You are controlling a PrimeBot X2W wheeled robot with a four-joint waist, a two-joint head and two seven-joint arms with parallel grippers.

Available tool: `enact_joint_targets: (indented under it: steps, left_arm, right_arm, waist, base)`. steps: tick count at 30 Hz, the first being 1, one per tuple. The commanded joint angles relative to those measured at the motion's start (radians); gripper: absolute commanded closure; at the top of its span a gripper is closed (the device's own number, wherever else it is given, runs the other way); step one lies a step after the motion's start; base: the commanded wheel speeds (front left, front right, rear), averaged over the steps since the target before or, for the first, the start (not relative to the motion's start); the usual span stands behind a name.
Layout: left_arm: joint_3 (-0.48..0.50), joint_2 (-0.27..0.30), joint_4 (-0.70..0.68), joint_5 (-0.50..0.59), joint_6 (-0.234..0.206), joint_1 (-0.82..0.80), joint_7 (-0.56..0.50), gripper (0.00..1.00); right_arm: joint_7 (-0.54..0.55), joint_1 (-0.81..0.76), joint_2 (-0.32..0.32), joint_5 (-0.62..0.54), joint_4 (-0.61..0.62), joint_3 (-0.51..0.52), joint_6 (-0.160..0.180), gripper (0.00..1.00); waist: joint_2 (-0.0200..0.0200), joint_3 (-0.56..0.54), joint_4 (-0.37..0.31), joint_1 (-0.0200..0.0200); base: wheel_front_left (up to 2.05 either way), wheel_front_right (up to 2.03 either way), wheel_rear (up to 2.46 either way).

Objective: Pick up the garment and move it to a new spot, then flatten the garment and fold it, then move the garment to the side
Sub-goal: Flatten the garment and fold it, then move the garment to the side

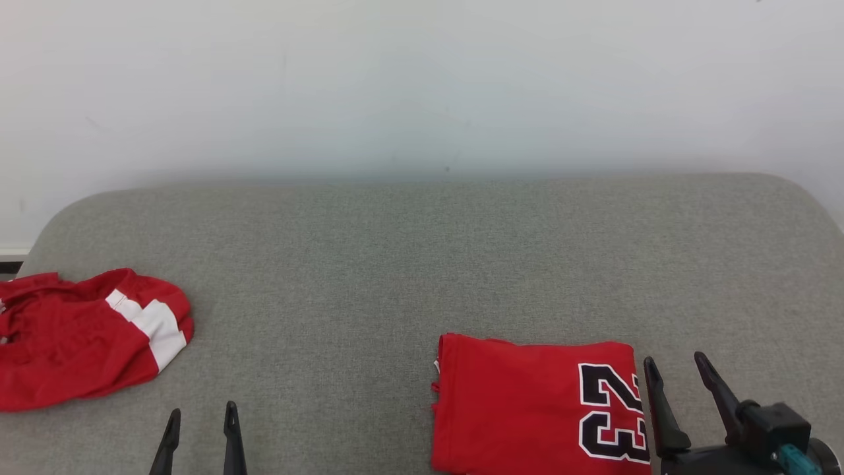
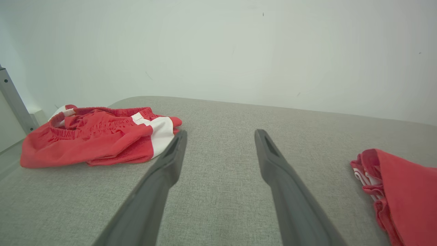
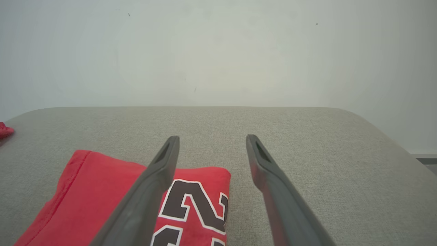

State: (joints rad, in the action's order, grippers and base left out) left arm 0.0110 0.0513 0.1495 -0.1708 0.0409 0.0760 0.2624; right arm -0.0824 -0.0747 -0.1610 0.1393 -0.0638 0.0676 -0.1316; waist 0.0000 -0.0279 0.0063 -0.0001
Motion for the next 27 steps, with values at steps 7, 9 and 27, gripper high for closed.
enact_joint_targets:
  steps: [7,9,27]
  left_arm:
    - [0.018,-0.001,0.017,-0.001,-0.005,0.019,0.003,0.0]
    - [0.017,-0.001,0.017,-0.002,-0.006,0.027,0.003,0.0]
    - [0.022,-0.001,0.046,-0.01,0.002,0.021,0.003,0.0]
  right_arm:
    - [-0.12,-0.011,0.026,0.014,-0.104,0.002,0.002,0.0]
    - [-0.13,-0.009,0.031,0.016,-0.116,-0.001,0.002,0.0]
    - [-0.113,0.014,0.045,0.023,-0.121,-0.026,0.002,0.0]
  waist:
    - [0.0,-0.007,-0.012,0.0001]
    - [0.0,-0.007,-0.013,0.0001]
    - [0.0,0.002,-0.01,0.0001]
  base:
    - [0.0,0.0,0.0]
    - [0.0,0.0,0.0]
    - [0.0,0.0,0.0]
